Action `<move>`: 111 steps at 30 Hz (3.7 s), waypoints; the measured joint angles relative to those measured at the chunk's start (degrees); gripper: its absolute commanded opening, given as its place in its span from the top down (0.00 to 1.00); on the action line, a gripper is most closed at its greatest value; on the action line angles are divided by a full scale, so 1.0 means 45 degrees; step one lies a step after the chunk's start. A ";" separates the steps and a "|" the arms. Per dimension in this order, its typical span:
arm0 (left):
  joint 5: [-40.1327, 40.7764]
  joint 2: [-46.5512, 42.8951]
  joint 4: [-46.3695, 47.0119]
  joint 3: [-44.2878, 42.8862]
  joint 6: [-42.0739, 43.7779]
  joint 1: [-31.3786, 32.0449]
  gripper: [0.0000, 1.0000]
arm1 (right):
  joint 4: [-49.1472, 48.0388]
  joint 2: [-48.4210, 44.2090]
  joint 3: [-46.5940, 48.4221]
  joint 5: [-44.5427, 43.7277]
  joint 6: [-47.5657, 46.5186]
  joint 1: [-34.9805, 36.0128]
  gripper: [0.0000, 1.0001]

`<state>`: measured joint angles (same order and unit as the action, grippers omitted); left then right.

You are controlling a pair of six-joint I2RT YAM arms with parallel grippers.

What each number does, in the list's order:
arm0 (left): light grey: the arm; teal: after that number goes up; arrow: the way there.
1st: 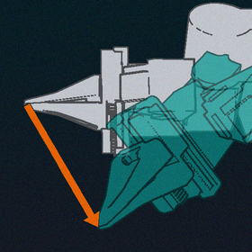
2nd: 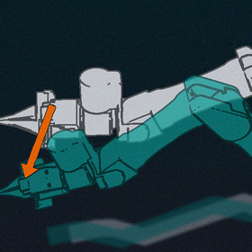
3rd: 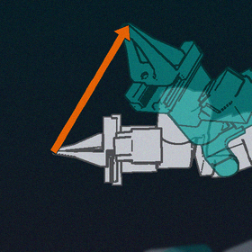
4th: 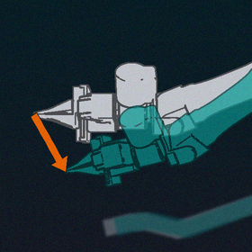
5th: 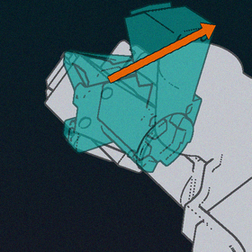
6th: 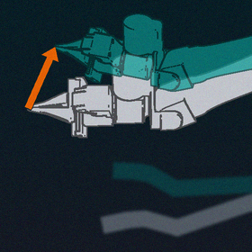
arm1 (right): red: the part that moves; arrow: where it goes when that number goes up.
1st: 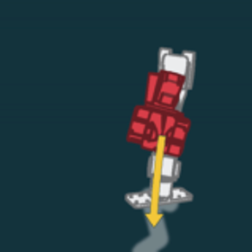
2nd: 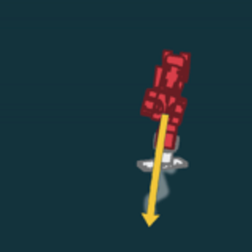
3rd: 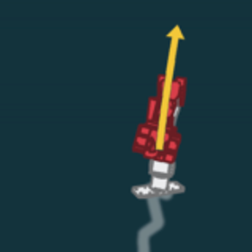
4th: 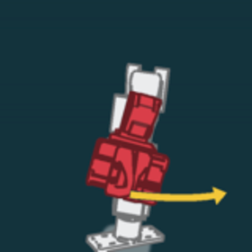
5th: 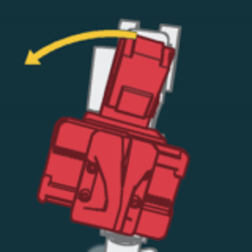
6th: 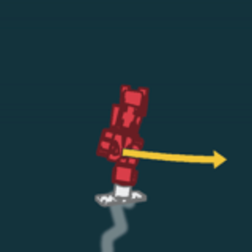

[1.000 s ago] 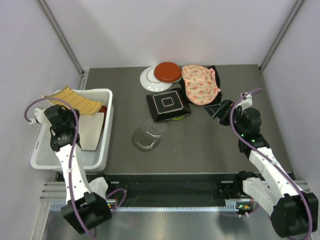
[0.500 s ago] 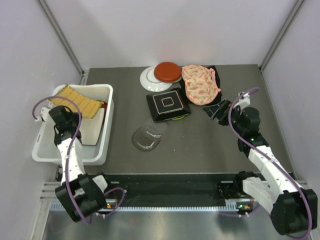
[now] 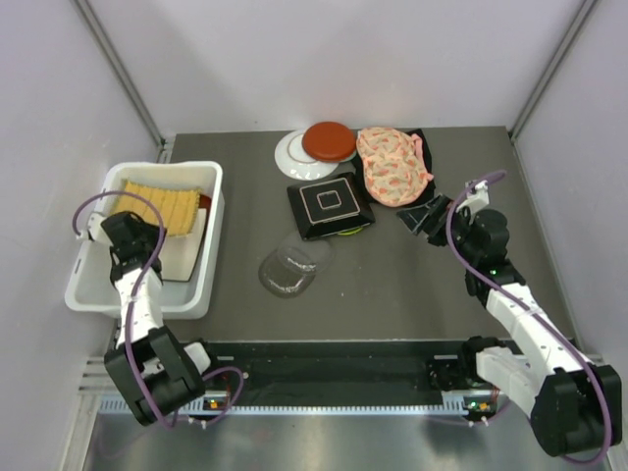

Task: Place the plates into the plastic bin on the countertop
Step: Place the plate in the plastic bin, then pick up the plate at the center of the board.

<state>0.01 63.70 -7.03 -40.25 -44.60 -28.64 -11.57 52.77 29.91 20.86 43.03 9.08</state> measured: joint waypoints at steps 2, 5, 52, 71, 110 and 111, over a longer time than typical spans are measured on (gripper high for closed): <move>0.0228 -0.0209 -0.0287 0.0092 0.0209 0.0000 0.38 | -0.0078 0.0087 -0.0044 0.0010 0.0005 0.0000 0.07; 0.0461 -0.0544 -0.0359 0.0141 0.0350 0.0005 0.30 | -0.0219 0.0131 -0.0136 0.0019 0.0015 0.0000 0.07; 0.0568 -0.0243 -0.1409 -0.4274 0.4983 0.8267 0.01 | -0.6533 0.5493 -0.1715 -0.1807 0.4449 0.5158 0.13; 0.0627 -0.1729 -0.1117 -0.2992 0.6018 0.8689 0.01 | -1.1570 1.1846 -0.0976 -0.3861 0.8048 0.7465 0.23; 0.0525 -0.1885 -0.1107 -0.2992 0.6037 0.8689 0.01 | -1.4144 1.4120 -0.0418 -0.5838 0.9515 0.8544 0.90; 0.0525 -0.1885 -0.1107 -0.2992 0.6037 0.8689 0.01 | -1.4202 1.4095 -0.0481 -0.5853 0.9583 0.8558 0.90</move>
<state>2.37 55.22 -12.01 -53.71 -17.43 10.46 -75.48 116.20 27.75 -5.48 86.15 47.59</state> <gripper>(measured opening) 0.987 0.292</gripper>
